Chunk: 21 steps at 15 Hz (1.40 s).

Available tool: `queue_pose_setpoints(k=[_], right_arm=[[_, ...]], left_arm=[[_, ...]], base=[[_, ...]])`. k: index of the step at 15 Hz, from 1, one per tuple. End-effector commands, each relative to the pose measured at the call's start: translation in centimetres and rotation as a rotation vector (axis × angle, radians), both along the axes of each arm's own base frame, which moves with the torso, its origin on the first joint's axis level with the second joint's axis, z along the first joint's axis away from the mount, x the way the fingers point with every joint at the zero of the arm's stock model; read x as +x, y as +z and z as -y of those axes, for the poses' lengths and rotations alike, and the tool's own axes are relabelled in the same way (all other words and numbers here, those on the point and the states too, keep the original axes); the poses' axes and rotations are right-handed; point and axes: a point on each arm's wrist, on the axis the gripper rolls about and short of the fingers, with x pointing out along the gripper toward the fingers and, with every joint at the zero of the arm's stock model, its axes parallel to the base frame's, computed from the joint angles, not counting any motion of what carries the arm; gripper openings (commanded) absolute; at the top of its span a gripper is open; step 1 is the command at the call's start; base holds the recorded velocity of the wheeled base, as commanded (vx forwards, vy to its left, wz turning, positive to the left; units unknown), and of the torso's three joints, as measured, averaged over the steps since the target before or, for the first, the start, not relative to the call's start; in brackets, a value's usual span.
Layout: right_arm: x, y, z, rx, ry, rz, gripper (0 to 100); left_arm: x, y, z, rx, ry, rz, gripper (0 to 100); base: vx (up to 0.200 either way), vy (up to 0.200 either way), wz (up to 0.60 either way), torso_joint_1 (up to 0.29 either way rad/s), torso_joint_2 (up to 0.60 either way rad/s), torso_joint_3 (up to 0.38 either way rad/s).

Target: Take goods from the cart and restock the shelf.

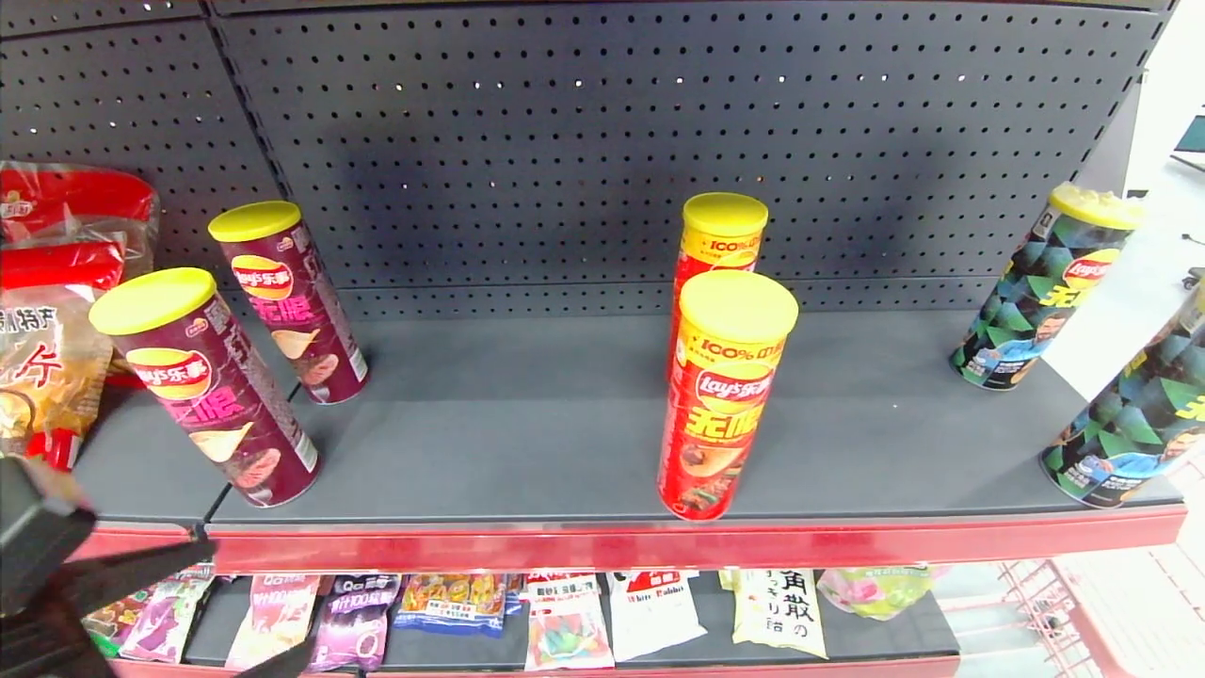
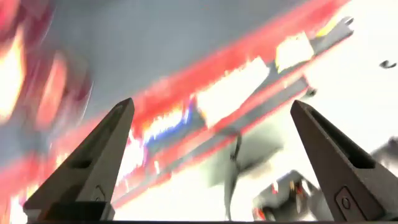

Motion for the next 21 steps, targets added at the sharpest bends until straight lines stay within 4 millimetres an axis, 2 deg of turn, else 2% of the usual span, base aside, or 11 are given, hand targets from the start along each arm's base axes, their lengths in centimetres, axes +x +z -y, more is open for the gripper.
queue_pose_setpoints(k=[1, 3, 4, 5, 6, 7, 9, 12, 13, 16, 21], right_arm=[[-0.4, -0.2, 0.2, -0.012, -0.076, 0.021, 100], [-0.8, -0.7, 0.4, -0.034, -0.201, 0.032, 100], [-0.9, -0.8, 0.5, -0.04, -0.225, 0.021, 100], [-1.1, -1.2, 0.5, -0.042, -0.226, 0.015, 100], [-1.7, -2.7, 0.5, -0.049, -0.213, 0.018, 100], [-2.2, -3.8, 0.6, -0.065, -0.196, 0.059, 100], [-2.8, -4.1, 0.5, -0.046, -0.124, 0.13, 100], [-2.5, -4.2, 0.6, -0.039, -0.162, 0.173, 100], [-2.4, -4.3, 0.5, -0.021, -0.142, 0.184, 100], [-2.4, -5.0, 0.4, -0.011, -0.088, 0.133, 100], [-2.4, -4.9, 0.5, 0.018, -0.067, 0.135, 100]], left_arm=[[-8.8, -3.1, -4.6, -0.049, 0.384, 0.049, 100], [-10.5, -4.4, -4.1, -0.09, 0.683, 0.019, 100], [-11.0, -5.6, -3.6, -0.128, 0.755, 0.024, 100], [-11.3, -7.1, -3.4, -0.159, 0.716, 0.06, 100], [-11.4, -8.1, -3.3, -0.187, 0.631, 0.173, 100], [-10.8, -8.0, -3.3, -0.184, 0.597, 0.2, 100], [-9.4, -9.0, -3.4, -0.208, 0.521, 0.322, 100], [-8.7, -9.5, -3.5, -0.209, 0.522, 0.438, 100], [-8.7, -9.5, -3.9, -0.146, 0.674, 0.466, 100], [-8.7, -9.5, -3.9, -0.138, 0.665, 0.465, 100], [-8.9, -10.1, -3.9, -0.189, 0.373, 0.402, 100]], base=[[0.0, 0.0, 0.0, 0.0, 0.0, 0.0], [0.0, 0.0, 0.0, 0.0, 0.0, 0.0], [0.0, 0.0, 0.0, 0.0, 0.0, 0.0], [0.0, 0.0, 0.0, 0.0, 0.0, 0.0], [0.0, 0.0, 0.0, 0.0, 0.0, 0.0], [0.0, 0.0, 0.0, 0.0, 0.0, 0.0], [0.0, 0.0, 0.0, 0.0, 0.0, 0.0], [0.0, 0.0, 0.0, 0.0, 0.0, 0.0], [0.0, 0.0, 0.0, 0.0, 0.0, 0.0], [0.0, 0.0, 0.0, 0.0, 0.0, 0.0], [0.0, 0.0, 0.0, 0.0, 0.0, 0.0]])
